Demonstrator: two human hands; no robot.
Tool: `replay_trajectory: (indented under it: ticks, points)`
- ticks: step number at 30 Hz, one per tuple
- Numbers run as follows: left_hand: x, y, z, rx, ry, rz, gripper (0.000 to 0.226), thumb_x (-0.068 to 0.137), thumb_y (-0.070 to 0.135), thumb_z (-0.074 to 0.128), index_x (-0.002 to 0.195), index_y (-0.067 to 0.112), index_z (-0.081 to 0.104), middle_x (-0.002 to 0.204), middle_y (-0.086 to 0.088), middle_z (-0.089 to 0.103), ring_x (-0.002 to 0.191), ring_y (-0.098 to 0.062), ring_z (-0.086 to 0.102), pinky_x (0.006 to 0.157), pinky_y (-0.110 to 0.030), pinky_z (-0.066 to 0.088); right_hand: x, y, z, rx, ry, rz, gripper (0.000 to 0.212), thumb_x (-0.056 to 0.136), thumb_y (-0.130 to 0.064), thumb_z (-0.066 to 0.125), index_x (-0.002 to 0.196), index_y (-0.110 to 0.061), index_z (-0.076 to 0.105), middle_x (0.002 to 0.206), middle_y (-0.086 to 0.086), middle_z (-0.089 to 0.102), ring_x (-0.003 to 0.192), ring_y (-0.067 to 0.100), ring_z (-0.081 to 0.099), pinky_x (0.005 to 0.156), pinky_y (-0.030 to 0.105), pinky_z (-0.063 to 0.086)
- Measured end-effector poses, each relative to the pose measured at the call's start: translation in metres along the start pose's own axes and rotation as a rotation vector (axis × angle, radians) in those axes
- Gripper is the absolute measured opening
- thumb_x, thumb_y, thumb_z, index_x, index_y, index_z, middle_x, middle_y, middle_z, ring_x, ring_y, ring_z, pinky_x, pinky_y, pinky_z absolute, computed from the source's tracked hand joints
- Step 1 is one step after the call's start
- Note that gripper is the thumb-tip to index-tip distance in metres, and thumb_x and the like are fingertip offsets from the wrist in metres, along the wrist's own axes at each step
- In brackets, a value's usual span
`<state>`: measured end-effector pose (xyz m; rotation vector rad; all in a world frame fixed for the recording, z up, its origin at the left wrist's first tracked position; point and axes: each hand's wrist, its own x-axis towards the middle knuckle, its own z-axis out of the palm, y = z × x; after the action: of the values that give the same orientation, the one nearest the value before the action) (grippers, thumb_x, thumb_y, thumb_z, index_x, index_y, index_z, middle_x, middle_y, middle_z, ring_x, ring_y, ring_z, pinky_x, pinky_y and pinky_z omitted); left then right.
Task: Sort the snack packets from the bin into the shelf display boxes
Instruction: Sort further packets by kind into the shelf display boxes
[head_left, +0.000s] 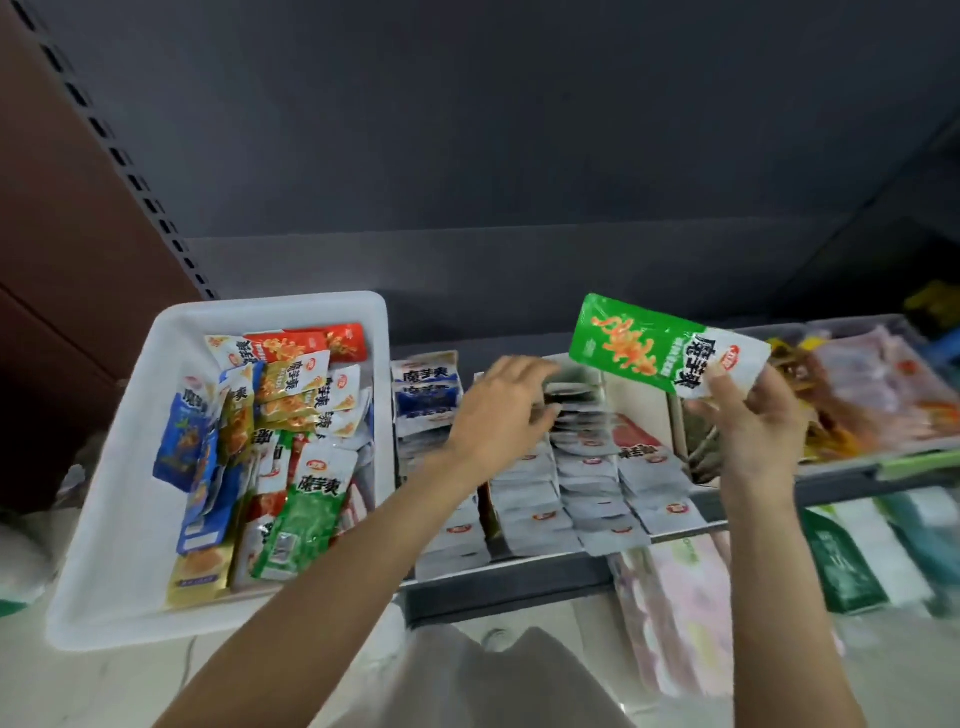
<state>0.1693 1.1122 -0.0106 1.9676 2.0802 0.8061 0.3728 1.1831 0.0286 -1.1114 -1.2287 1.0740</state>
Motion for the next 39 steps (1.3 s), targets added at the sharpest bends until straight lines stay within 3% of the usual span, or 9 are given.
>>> replay_trajectory:
  ticks: [5,9,15,18,22,25,32,36,39]
  points:
    - [0.009,0.005,0.025,0.168,-0.103,0.069,0.037,0.094,0.037,0.049,0.127,0.023,0.056,0.125,0.002,0.060,0.121,-0.018,0.046,0.104,-0.030,0.028,0.036,-0.001,-0.004,-0.496,-0.180,-0.349,0.016,0.094,-0.016,0.059,0.103,-0.007,0.068,0.084,-0.010,0.068,0.076,-0.004,0.058,0.065,0.007,0.041]
    - [0.000,0.003,0.031,0.201,-0.065,0.192,0.018,0.088,0.025,0.056,0.088,0.023,0.074,0.087,0.006,0.072,0.085,-0.019,0.063,0.091,-0.031,0.037,0.053,-0.003,0.016,-0.767,-0.413,-0.675,0.020,0.094,-0.019,0.056,0.107,-0.014,0.070,0.100,0.000,0.072,0.088,0.017,0.068,0.071,0.031,0.053]
    - [-0.008,0.004,0.038,0.184,-0.051,0.239,0.013,0.084,0.024,0.062,0.081,0.023,0.074,0.079,0.008,0.072,0.081,-0.017,0.063,0.084,-0.033,0.045,0.051,0.022,0.046,-1.007,-0.646,-0.794,0.020,0.089,-0.021,0.059,0.100,-0.031,0.072,0.093,-0.007,0.074,0.077,0.022,0.070,0.060,0.034,0.054]
    - [-0.007,0.003,0.038,0.180,-0.067,0.236,0.011,0.086,0.024,0.064,0.091,0.023,0.075,0.088,0.007,0.073,0.087,-0.018,0.062,0.085,-0.036,0.046,0.040,0.047,0.054,-1.220,-0.764,-0.726,0.025,0.089,-0.019,0.054,0.101,-0.034,0.070,0.097,-0.008,0.072,0.083,0.021,0.067,0.071,0.031,0.051]
    - [-0.008,0.001,0.041,0.198,-0.047,0.243,0.021,0.088,0.027,0.057,0.101,0.022,0.072,0.096,0.005,0.071,0.092,-0.019,0.062,0.087,-0.037,0.045,0.033,0.062,0.054,-1.169,-0.736,-0.736,0.021,0.084,-0.017,0.060,0.093,-0.031,0.073,0.089,-0.006,0.073,0.072,0.020,0.063,0.079,0.031,0.033]
    - [-0.010,0.002,0.036,0.162,0.038,0.216,0.032,0.088,0.033,0.048,0.110,0.020,0.068,0.103,0.005,0.069,0.099,-0.018,0.059,0.090,-0.032,0.040,0.033,0.062,0.049,-1.027,-0.699,-0.665,0.025,0.087,-0.020,0.063,0.111,-0.025,0.069,0.108,-0.004,0.070,0.097,0.021,0.064,0.088,0.035,0.037]
    - [-0.060,-0.024,-0.024,-0.123,0.545,0.002,0.024,0.093,0.024,0.049,0.097,0.009,0.068,0.087,0.005,0.064,0.083,-0.007,0.055,0.076,-0.019,0.042,-0.023,-0.010,0.052,-0.270,-0.346,-0.327,0.023,0.094,-0.010,0.055,0.112,-0.020,0.066,0.102,-0.008,0.070,0.097,0.004,0.062,0.087,0.018,0.046]
    - [-0.114,-0.076,-0.063,-0.132,0.693,-0.280,0.023,0.093,0.026,0.049,0.097,0.007,0.062,0.086,0.004,0.061,0.077,-0.005,0.055,0.067,-0.014,0.044,-0.068,-0.033,0.095,-0.162,-0.601,-0.273,0.020,0.094,-0.010,0.054,0.106,-0.021,0.066,0.091,-0.011,0.071,0.086,0.005,0.067,0.079,0.020,0.052]
    - [-0.155,-0.123,-0.081,-0.068,0.536,-0.548,0.017,0.089,0.022,0.062,0.102,0.011,0.061,0.088,0.000,0.067,0.079,-0.016,0.063,0.066,-0.029,0.052,-0.100,-0.023,0.145,-0.296,-0.926,-0.331,0.018,0.093,-0.013,0.056,0.106,-0.017,0.069,0.093,-0.008,0.072,0.084,0.003,0.066,0.077,0.021,0.053]
